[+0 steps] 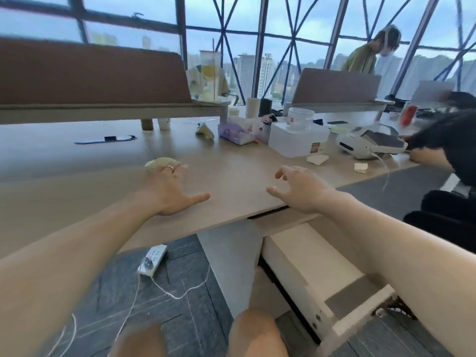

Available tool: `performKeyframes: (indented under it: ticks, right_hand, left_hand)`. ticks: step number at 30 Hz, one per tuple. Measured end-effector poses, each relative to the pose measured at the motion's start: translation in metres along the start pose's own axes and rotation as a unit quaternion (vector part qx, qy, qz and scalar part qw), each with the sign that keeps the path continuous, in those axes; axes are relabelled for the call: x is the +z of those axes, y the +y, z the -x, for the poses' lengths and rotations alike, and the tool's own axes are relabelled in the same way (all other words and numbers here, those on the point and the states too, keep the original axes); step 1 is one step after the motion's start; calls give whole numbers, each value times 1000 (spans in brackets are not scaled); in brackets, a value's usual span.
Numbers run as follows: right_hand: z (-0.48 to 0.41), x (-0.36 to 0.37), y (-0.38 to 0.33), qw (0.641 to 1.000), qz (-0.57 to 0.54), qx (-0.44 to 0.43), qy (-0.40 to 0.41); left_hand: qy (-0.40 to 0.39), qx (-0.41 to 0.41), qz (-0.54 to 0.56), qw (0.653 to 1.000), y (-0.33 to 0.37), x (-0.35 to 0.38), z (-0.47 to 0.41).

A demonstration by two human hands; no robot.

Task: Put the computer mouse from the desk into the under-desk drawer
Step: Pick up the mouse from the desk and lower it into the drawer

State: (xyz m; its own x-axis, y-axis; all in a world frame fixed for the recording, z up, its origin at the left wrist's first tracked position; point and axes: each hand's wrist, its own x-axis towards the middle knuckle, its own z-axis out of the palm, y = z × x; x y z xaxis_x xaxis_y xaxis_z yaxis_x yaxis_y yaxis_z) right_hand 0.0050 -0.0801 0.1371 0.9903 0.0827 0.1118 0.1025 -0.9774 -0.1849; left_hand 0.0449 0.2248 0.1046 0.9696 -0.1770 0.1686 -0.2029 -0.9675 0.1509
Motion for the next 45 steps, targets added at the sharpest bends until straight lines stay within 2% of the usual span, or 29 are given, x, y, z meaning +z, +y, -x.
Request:
performKeyframes:
  ticks: [7, 12, 19, 23, 28, 35, 42, 45]
  right_hand:
    - [-87, 24, -85, 996, -8, -89, -17]
    - [-145, 59, -137, 990, -45, -134, -26]
    - [-213, 123, -190, 964, -141, -221, -35]
    - [-239, 148, -206, 948, -171, -269, 11]
    - [-256, 160, -215, 949, -176, -254, 67]
    - [-246, 159, -205, 947, -183, -243, 103]
    - [-208, 132, -136, 958, -176, -194, 119]
    - [-185, 115, -100, 965, -161, -175, 114]
  left_hand:
    - [-50, -108, -40, 992, -99, -4, -1]
    - [-52, -143, -50, 987, -150, 18, -17]
    - [-23, -168, -14, 985, -177, 43, -29]
    - [-21, -169, -15, 985, -180, 46, -31]
    - [-33, -162, -23, 986, -179, 44, -30]
    - [-42, -160, -24, 986, -176, 39, -29]
    - [-28, -146, -15, 989, -170, 35, -25]
    - [-26, -103, 5, 994, -133, 34, -24]
